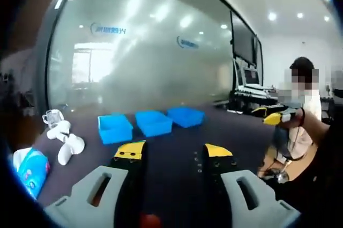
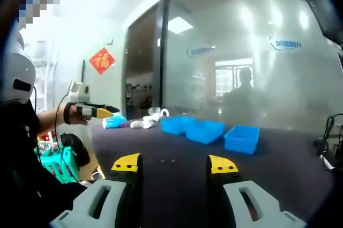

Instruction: Sort the screws, nuts, and washers into the corresponding bins

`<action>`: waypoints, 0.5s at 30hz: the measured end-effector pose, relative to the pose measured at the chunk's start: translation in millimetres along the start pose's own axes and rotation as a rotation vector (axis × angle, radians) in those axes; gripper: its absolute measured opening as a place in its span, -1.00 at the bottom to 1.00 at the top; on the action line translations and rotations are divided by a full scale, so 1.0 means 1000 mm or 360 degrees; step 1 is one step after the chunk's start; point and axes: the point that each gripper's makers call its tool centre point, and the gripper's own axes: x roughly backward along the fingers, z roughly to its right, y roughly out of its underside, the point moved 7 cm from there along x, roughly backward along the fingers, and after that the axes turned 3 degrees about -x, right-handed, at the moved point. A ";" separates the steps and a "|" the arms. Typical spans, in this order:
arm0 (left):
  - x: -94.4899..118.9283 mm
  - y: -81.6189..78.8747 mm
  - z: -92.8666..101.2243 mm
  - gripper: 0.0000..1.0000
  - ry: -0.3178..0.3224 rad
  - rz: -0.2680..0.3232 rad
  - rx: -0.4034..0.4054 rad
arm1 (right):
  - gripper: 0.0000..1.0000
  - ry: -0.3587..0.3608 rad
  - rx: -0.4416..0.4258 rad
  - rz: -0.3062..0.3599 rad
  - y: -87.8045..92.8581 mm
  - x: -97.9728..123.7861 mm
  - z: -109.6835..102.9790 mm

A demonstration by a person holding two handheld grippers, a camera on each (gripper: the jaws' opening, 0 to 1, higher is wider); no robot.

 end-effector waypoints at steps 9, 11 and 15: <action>0.012 0.020 -0.002 -0.19 0.0035 -0.0081 0.0001 | -0.13 -0.0295 0.0266 -0.0321 0.001 -0.025 -0.014; 0.013 0.022 -0.003 -0.19 0.0035 -0.0101 -0.0007 | -0.13 -0.0342 0.0272 -0.0357 -0.002 -0.029 -0.015; 0.016 0.023 -0.002 -0.19 0.0062 -0.0117 0.0009 | -0.13 -0.0474 0.0288 -0.0488 -0.004 -0.038 -0.017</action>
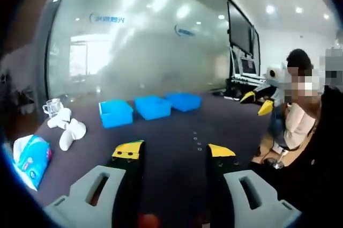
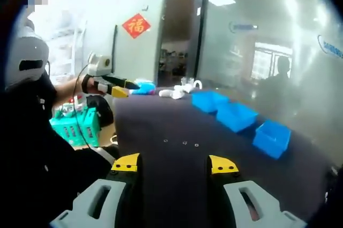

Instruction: Sort the screws, nuts, and washers into the corresponding bins

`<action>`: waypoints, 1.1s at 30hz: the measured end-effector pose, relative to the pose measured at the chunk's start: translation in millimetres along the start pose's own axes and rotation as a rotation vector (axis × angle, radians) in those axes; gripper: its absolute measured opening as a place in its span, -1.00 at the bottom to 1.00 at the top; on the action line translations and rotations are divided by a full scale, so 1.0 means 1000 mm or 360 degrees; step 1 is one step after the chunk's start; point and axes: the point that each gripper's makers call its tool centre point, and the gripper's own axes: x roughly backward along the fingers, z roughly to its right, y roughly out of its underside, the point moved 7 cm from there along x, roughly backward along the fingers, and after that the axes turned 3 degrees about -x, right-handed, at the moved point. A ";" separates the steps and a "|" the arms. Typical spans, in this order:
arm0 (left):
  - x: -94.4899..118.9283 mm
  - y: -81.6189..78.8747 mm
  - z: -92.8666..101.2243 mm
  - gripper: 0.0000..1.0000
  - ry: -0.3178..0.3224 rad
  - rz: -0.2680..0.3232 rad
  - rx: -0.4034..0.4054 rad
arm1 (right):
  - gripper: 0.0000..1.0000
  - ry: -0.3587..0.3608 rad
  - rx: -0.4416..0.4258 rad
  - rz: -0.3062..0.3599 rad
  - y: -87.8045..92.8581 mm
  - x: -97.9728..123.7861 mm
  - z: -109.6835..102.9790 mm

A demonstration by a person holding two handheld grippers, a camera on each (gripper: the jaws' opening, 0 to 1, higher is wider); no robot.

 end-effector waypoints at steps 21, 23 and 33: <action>0.010 0.016 0.014 -0.18 0.0108 -0.0089 -0.0015 | -0.23 -0.0344 0.0269 -0.0503 -0.030 -0.069 0.007; 0.013 0.014 0.012 -0.18 0.0082 -0.0081 -0.0012 | -0.27 -0.0359 0.0288 -0.0539 -0.033 -0.081 0.006; 0.023 0.015 0.018 -0.18 0.0068 -0.0071 -0.0017 | -0.37 -0.0555 0.0460 -0.0753 -0.034 -0.130 -0.012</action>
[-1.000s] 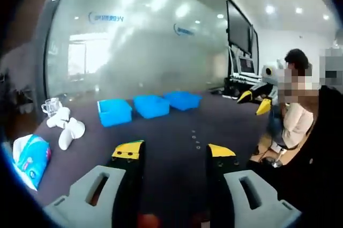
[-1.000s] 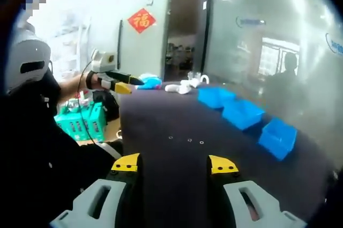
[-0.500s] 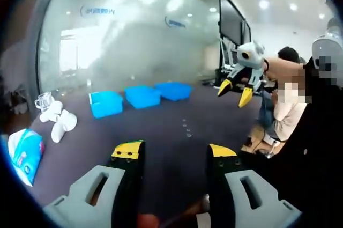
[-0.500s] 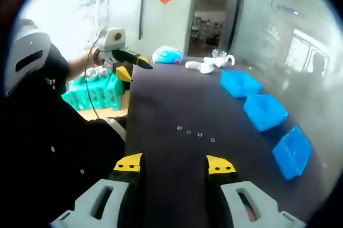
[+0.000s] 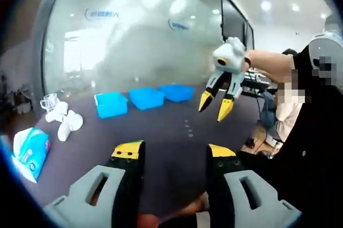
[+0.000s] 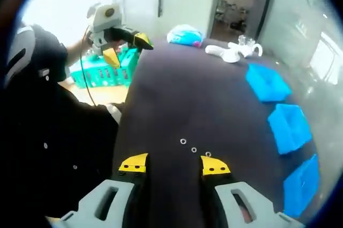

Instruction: Sort the screws, nuts, and washers into the corresponding bins

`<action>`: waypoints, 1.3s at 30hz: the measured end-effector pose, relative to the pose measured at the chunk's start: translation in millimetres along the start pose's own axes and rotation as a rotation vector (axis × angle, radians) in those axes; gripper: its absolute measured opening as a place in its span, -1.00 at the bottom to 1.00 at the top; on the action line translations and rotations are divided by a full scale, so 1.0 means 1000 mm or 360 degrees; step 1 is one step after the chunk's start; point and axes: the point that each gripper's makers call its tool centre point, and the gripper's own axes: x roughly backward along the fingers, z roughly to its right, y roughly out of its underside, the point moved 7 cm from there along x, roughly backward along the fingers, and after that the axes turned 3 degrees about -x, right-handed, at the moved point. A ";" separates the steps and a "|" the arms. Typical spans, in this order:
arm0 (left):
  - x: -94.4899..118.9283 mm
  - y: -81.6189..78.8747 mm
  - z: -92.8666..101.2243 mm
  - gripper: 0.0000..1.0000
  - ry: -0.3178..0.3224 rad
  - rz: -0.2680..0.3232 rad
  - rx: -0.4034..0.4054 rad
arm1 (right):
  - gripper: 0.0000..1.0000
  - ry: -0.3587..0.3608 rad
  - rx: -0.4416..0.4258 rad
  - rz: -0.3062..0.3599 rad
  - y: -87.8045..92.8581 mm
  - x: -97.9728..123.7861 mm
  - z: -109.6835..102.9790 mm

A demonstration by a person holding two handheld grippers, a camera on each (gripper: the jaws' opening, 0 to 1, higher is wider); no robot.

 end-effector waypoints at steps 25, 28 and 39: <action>0.010 0.016 -0.002 -0.22 -0.0041 -0.0019 0.0102 | -0.76 -0.0104 -0.0028 -0.0215 -0.010 -0.053 0.018; 0.010 0.018 -0.002 -0.23 -0.0041 -0.0023 0.0106 | -0.77 -0.0105 -0.0047 -0.0220 -0.009 -0.056 0.019; 0.015 0.020 0.000 -0.24 -0.0057 -0.0029 0.0117 | -0.90 -0.0116 -0.0097 -0.0234 -0.008 -0.059 0.018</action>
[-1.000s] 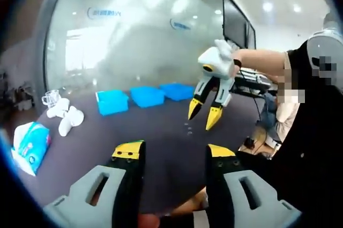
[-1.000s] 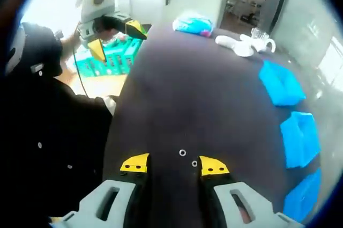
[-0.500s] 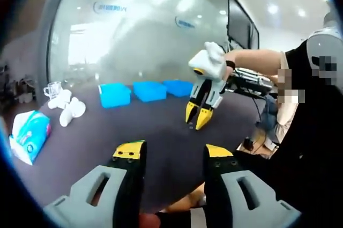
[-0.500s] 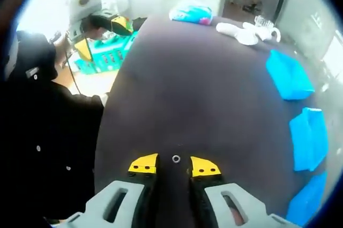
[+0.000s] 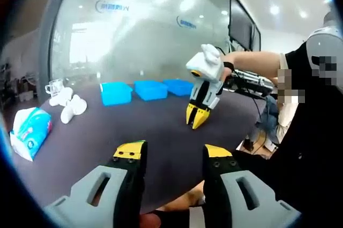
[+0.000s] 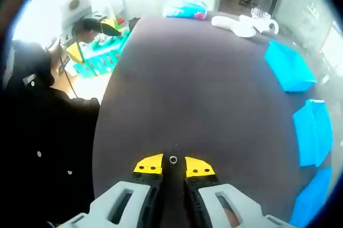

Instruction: Sort the screws, nuts, and washers into the corresponding bins

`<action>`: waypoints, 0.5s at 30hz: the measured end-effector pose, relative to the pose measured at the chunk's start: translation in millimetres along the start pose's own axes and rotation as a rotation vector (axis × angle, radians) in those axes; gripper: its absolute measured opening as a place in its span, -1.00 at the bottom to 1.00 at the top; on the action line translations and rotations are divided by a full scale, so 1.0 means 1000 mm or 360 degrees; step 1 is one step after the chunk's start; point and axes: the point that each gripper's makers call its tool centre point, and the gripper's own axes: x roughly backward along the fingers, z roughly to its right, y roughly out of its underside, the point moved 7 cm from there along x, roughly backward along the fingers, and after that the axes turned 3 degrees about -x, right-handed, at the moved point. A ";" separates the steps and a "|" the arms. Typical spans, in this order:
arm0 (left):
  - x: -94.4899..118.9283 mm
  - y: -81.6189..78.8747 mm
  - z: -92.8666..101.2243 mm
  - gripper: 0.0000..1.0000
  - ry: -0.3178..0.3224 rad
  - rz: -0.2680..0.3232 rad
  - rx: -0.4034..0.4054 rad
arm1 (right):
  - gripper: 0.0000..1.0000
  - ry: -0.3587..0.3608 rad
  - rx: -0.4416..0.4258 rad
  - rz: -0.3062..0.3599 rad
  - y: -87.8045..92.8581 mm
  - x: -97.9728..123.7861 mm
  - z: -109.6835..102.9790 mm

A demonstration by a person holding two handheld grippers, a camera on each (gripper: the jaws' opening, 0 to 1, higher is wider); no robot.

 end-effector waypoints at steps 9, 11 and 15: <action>0.002 -0.001 0.000 -0.26 -0.0011 0.0010 0.0006 | -0.95 0.0056 0.0039 0.0003 0.001 0.000 -0.007; 0.002 -0.002 0.000 -0.26 -0.0014 0.0018 0.0010 | -0.95 0.0046 0.0019 0.0016 0.002 0.001 -0.008; 0.002 -0.003 0.000 -0.26 -0.0019 0.0029 0.0010 | -0.95 0.0045 0.0002 0.0045 0.005 0.005 -0.011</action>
